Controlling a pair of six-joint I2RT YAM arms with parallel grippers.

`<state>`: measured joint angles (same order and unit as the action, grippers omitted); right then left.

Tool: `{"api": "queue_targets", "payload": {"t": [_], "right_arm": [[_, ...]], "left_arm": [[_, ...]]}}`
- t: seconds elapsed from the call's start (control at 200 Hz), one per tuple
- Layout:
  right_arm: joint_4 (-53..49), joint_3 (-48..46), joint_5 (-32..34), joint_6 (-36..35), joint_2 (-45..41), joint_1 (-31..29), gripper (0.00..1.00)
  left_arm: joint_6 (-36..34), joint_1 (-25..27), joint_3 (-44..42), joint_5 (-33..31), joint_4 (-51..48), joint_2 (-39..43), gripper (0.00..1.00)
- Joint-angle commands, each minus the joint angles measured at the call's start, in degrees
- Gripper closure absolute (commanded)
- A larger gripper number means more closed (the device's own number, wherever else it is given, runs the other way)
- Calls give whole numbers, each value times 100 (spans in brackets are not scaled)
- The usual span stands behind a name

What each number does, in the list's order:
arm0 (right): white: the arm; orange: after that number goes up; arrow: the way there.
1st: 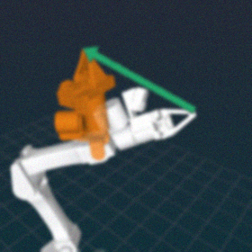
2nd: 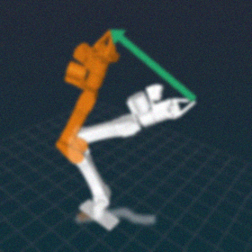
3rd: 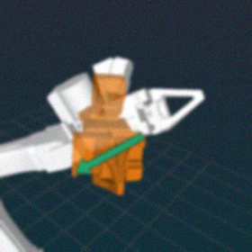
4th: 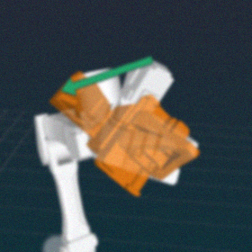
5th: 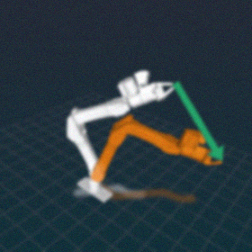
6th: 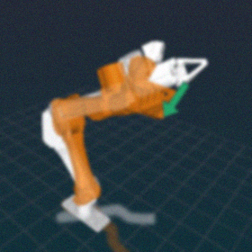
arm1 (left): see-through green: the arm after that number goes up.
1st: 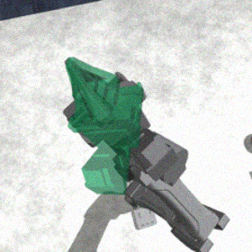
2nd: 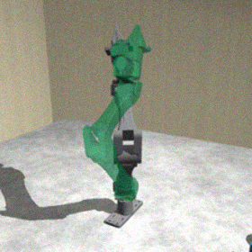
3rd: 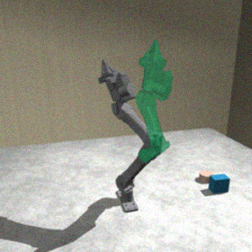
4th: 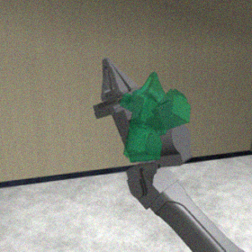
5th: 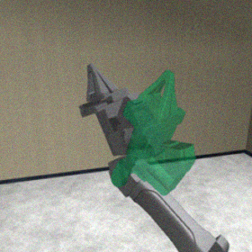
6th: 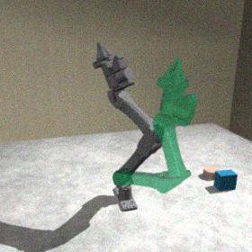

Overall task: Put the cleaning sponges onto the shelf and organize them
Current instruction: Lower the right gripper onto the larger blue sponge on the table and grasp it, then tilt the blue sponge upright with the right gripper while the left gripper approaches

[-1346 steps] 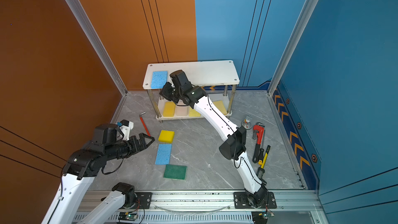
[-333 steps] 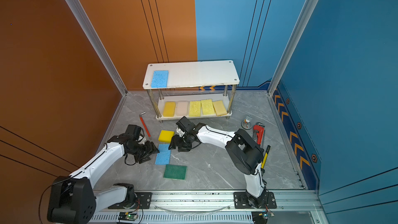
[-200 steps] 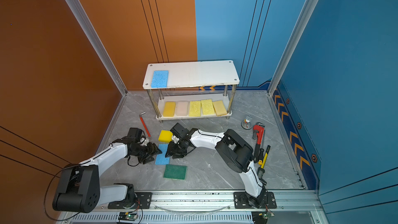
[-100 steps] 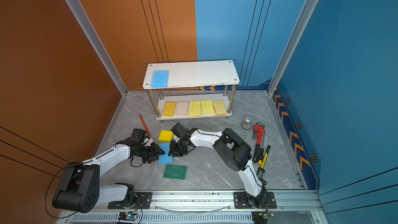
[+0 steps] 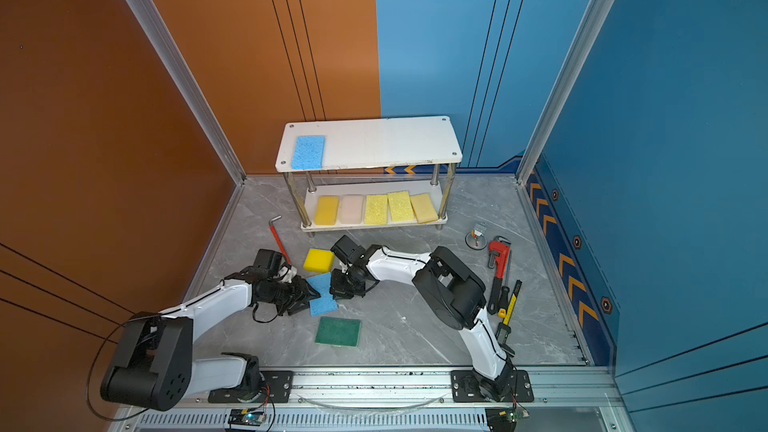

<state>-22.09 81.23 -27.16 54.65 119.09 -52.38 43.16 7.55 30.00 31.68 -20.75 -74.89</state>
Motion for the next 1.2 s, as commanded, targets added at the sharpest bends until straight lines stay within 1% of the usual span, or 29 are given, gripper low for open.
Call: {"api": "queue_targets", "payload": {"t": [0.0,0.035,0.125,0.265,0.325,0.335,0.345,0.546,0.706,0.731,0.751,0.781,0.796,0.816,0.836,0.886,1.021,1.116,1.191], "right_arm": [[-525,73,262,-241,-427,48,100],[-578,37,289,-281,-532,61,100],[-665,-115,314,-353,-859,114,100],[-872,-305,308,-517,-1377,159,100],[-969,-381,316,-561,-1588,175,100],[-985,-398,316,-561,-1627,178,100],[-1000,-411,312,-561,-1657,185,100],[-1052,-708,161,-521,-2156,301,100],[-1082,-819,144,-549,-2196,387,100],[-1123,-850,182,-567,-2170,400,93],[-1135,-876,212,-588,-2146,421,84],[-1154,-910,252,-644,-2103,438,67],[-1174,-916,297,-682,-2071,439,60],[-1219,-913,361,-746,-2027,452,55],[-1290,-888,432,-839,-1974,455,52],[-1519,-704,631,-1143,-1792,432,51],[-2140,-140,1204,-1886,-1188,408,51],[-2334,196,1350,-2284,-826,368,51],[-2475,410,1403,-2462,-631,310,51]], "left_arm": [[56,-58,-117,145,-150,166,45],[77,-99,-117,159,-184,256,41],[125,-191,-78,212,-358,550,26],[184,-212,28,404,-600,748,16],[297,-200,-2,454,-605,854,15],[309,-192,-7,453,-605,869,11],[323,-182,-4,466,-605,888,10],[584,89,182,468,-603,1210,0],[850,315,438,342,-535,1453,1],[876,325,445,331,-535,1475,1],[893,328,441,322,-534,1487,1],[917,331,415,314,-535,1503,1],[928,324,391,306,-539,1512,1],[954,318,366,308,-541,1521,1],[972,317,331,306,-532,1536,1],[1018,324,235,294,-536,1577,1],[1067,316,28,287,-539,1677,1],[1105,292,-38,280,-602,1775,1],[1094,252,-47,278,-695,1850,1]]}}
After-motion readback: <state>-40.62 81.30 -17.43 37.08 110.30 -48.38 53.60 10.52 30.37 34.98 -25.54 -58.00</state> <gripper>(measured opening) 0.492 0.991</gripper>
